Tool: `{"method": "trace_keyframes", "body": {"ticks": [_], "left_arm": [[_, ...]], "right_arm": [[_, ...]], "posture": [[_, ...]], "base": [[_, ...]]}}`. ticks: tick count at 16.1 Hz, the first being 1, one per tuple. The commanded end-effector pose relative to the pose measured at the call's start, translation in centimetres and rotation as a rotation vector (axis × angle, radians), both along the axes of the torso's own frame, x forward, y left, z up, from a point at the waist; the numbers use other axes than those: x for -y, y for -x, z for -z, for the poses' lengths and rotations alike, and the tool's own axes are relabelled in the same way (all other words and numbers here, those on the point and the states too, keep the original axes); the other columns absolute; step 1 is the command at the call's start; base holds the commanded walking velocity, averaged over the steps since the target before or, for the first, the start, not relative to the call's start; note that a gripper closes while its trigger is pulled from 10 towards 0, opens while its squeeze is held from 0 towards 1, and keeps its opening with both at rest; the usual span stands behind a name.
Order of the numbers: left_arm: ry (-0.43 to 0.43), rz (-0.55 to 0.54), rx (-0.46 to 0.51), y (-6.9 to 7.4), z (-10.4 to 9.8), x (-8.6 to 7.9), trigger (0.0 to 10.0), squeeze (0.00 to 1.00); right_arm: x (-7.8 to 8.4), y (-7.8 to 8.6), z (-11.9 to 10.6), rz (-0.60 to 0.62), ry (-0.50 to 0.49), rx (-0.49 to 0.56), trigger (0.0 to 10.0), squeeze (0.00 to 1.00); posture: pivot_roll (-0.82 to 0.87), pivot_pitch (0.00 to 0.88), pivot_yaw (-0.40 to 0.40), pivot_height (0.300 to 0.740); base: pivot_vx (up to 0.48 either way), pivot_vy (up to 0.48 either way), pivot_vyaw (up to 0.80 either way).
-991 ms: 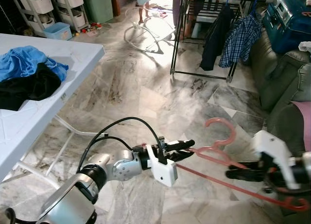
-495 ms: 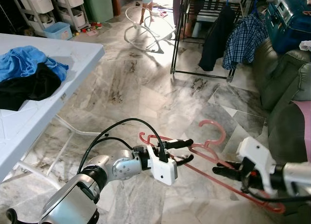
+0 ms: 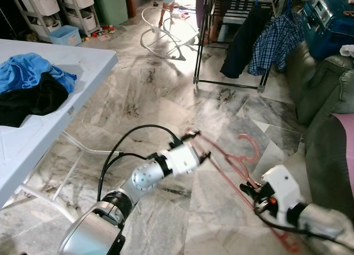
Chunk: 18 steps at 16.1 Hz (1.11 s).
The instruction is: Hang hanger
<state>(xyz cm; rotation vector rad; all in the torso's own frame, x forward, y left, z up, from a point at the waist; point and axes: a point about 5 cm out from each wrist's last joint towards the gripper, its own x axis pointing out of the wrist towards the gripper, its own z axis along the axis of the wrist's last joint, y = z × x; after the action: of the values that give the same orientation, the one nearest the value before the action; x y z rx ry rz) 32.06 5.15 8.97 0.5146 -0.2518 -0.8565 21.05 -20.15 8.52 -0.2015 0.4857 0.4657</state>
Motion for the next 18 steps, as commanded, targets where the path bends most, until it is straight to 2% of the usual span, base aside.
{"method": "trace_keyframes", "body": {"ticks": [1,2,3,4,5,6,7,8,9,10,11,12,14,15,17,18], "left_arm": [[0.042,-0.067,-0.096,-0.2,0.7,-0.6,10.0,1.0],[0.082,-0.137,-0.169,-0.7,1.0,-1.0,10.0,1.0],[0.101,-0.171,-0.207,-0.9,1.2,-1.2,10.0,1.0],[0.141,-0.281,-0.295,-1.3,1.8,-1.6,10.0,1.0],[0.161,-0.347,-0.347,-1.4,2.2,-1.8,10.0,1.0],[0.15,-0.361,-0.352,-1.4,2.4,-1.8,10.0,1.0],[0.168,-0.36,-0.379,-1.3,2.5,-1.8,10.0,0.58],[0.172,-0.365,-0.384,-1.3,2.5,-1.8,10.0,0.0],[0.179,-0.381,-0.405,-1.3,2.7,-1.8,10.0,0.0],[0.188,-0.389,-0.417,-1.3,2.8,-1.7,10.0,0.0],[0.188,-0.398,-0.428,-1.3,2.8,-1.3,10.0,0.0],[0.198,-0.404,-0.441,-1.4,2.7,-1.1,10.0,0.0],[0.196,-0.39,-0.439,-1.4,2.6,-0.7,10.0,0.0],[0.196,-0.388,-0.439,-1.4,2.6,-0.6,10.0,0.0],[0.206,-0.396,-0.457,-1.4,2.6,-0.5,10.0,0.0],[0.205,-0.404,-0.46,-1.4,2.7,-0.5,10.0,0.0]], "right_arm": [[0.6,0.1,0.3,0.104,0.01,0.028,0.0,0.0],[0.8,0.2,0.8,0.225,-0.022,0.042,0.0,0.0],[1.0,0.2,1.0,0.29,-0.047,0.046,0.0,0.0],[1.2,0.5,1.6,0.409,-0.059,0.06,0.0,0.0],[1.4,1.0,2.1,0.508,-0.046,0.073,0.0,0.0],[1.4,1.6,2.6,0.607,-0.019,0.11,0.0,0.0],[1.2,2.2,3.2,0.664,-0.023,0.101,0.0,0.0],[1.0,2.5,3.4,0.694,-0.047,0.104,0.0,0.0],[-0.2,2.7,3.8,0.706,-0.047,0.113,2.5,0.0],[-0.6,2.7,3.9,0.7,-0.047,0.116,2.5,0.0],[-1.4,2.5,4.2,0.709,-0.059,0.112,3.6,0.0],[-1.9,2.3,4.3,0.695,-0.064,0.115,3.1,0.0],[-2.6,1.8,4.1,0.667,-0.075,0.13,3.0,0.0],[-2.8,1.7,4.0,0.66,-0.079,0.138,3.7,0.0],[-3.3,1.4,4.0,0.645,-0.085,0.146,7.6,0.0],[-3.3,1.4,4.0,0.643,-0.086,0.146,8.5,0.0]], "posture": [[-0.13,0.067,0.03,0.74],[-0.13,0.065,0.025,0.74],[-0.13,0.063,0.022,0.74],[-0.13,0.058,0.017,0.74],[-0.13,0.053,0.017,0.74],[-0.13,0.049,0.013,0.74],[-0.13,0.045,0.013,0.74],[-0.13,0.043,0.013,0.74],[-0.14,0.033,0.019,0.74],[-0.14,0.033,0.019,0.74],[-0.14,0.019,0.02,0.74],[-0.14,0.014,0.021,0.74],[-0.14,0.005,0.02,0.74],[-0.14,0.001,0.02,0.74],[-0.15,0.0,0.017,0.74],[-0.15,0.0,0.015,0.74]], "base": [[0.0,0.0,0.0],[0.0,0.0,0.0],[0.0,0.0,0.0],[0.0,0.0,0.0],[0.0,0.0,0.0],[0.0,0.0,0.0],[0.0,0.0,0.0],[0.0,0.0,0.0],[0.0,0.0,0.0],[0.0,0.0,0.0],[0.296,0.0,0.0],[0.334,0.0,0.0],[0.336,0.0,0.0],[0.368,0.0,0.0],[0.431,0.0,0.0],[0.45,0.0,0.0]]}}
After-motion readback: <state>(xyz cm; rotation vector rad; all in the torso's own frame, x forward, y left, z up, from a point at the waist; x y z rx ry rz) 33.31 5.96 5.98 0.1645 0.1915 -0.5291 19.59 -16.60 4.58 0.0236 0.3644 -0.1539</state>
